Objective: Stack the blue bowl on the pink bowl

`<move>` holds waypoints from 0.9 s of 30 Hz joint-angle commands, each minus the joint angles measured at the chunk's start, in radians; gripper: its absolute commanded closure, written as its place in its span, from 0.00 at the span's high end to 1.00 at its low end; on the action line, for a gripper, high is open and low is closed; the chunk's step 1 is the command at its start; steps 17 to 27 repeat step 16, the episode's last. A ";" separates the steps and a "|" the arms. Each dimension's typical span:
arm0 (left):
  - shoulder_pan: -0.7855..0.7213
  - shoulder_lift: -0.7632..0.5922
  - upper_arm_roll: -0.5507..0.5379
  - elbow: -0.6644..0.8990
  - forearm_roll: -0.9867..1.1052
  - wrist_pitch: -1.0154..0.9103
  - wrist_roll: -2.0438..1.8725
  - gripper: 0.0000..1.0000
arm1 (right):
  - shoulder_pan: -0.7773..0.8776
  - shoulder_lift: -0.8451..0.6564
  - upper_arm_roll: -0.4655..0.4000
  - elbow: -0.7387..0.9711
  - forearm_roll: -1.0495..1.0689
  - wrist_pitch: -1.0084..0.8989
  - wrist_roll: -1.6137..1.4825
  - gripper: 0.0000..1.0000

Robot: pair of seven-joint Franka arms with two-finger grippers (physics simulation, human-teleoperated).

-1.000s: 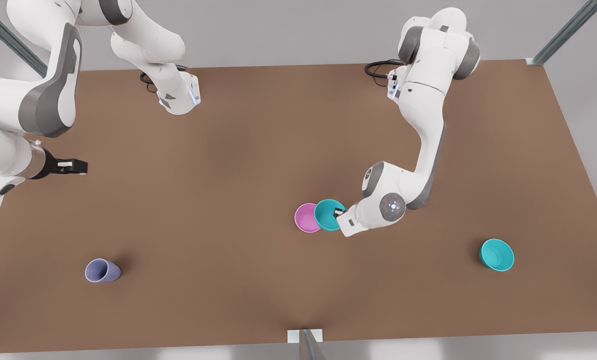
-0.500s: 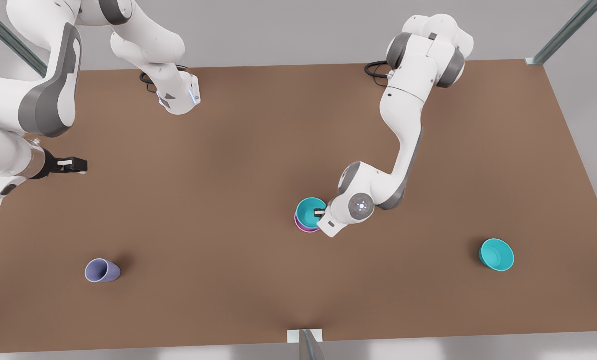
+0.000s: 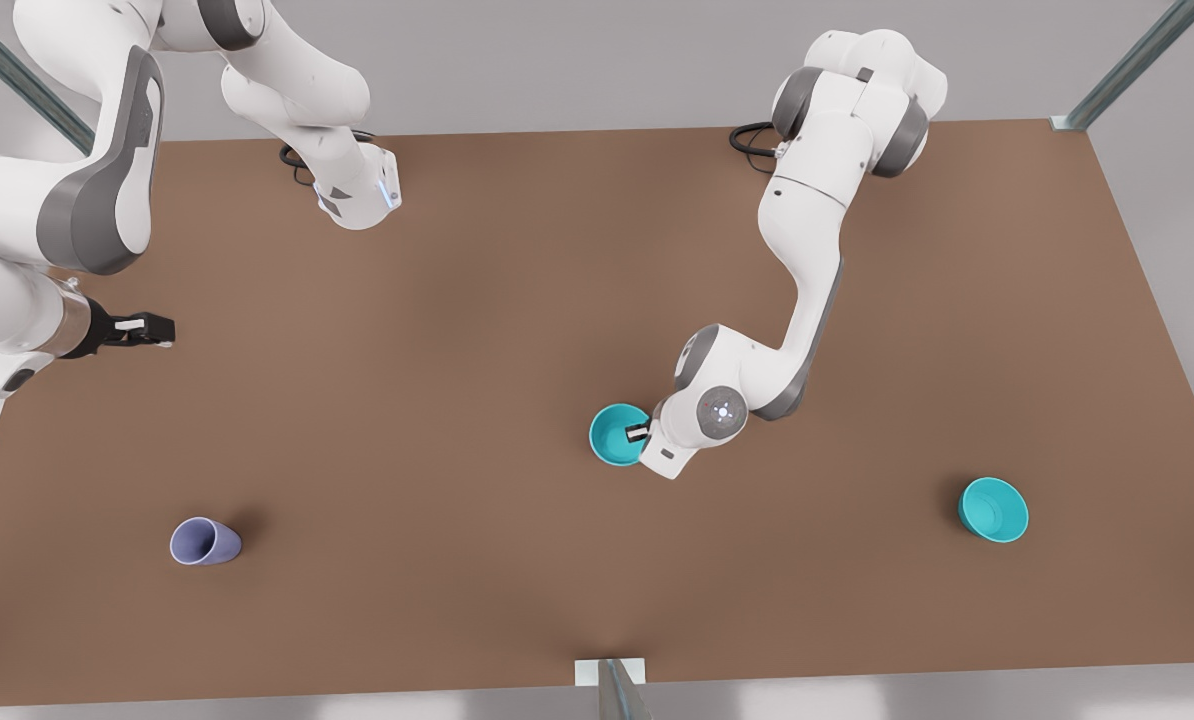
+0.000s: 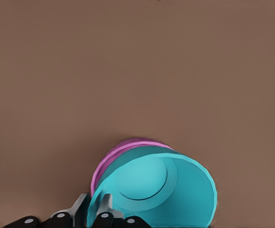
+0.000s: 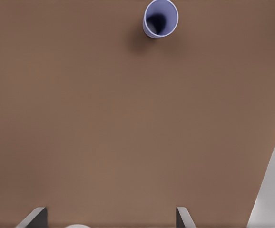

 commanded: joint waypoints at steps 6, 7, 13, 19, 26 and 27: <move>0.014 -0.231 0.165 0.000 0.270 -0.615 0.294 1.00 | 0.000 -0.001 0.001 0.000 0.000 -0.001 -0.018 1.00; 0.014 -0.315 0.263 0.015 0.270 -0.695 0.452 1.00 | 0.000 -0.001 -0.001 0.000 -0.001 -0.001 -0.018 1.00; 0.288 -0.618 0.032 -0.040 0.356 -0.654 0.555 1.00 | 0.000 -0.001 0.001 0.000 -0.001 -0.001 -0.018 1.00; 0.288 -0.619 0.032 -0.040 0.356 -0.655 0.558 1.00 | 0.000 -0.001 0.001 0.000 -0.001 -0.001 -0.018 1.00; 0.288 -0.619 0.032 -0.040 0.356 -0.655 0.558 1.00 | 0.000 -0.001 0.001 0.000 -0.001 -0.001 -0.018 1.00; 0.288 -0.619 0.032 -0.040 0.356 -0.655 0.558 1.00 | 0.000 -0.001 0.001 0.000 -0.001 -0.001 -0.018 1.00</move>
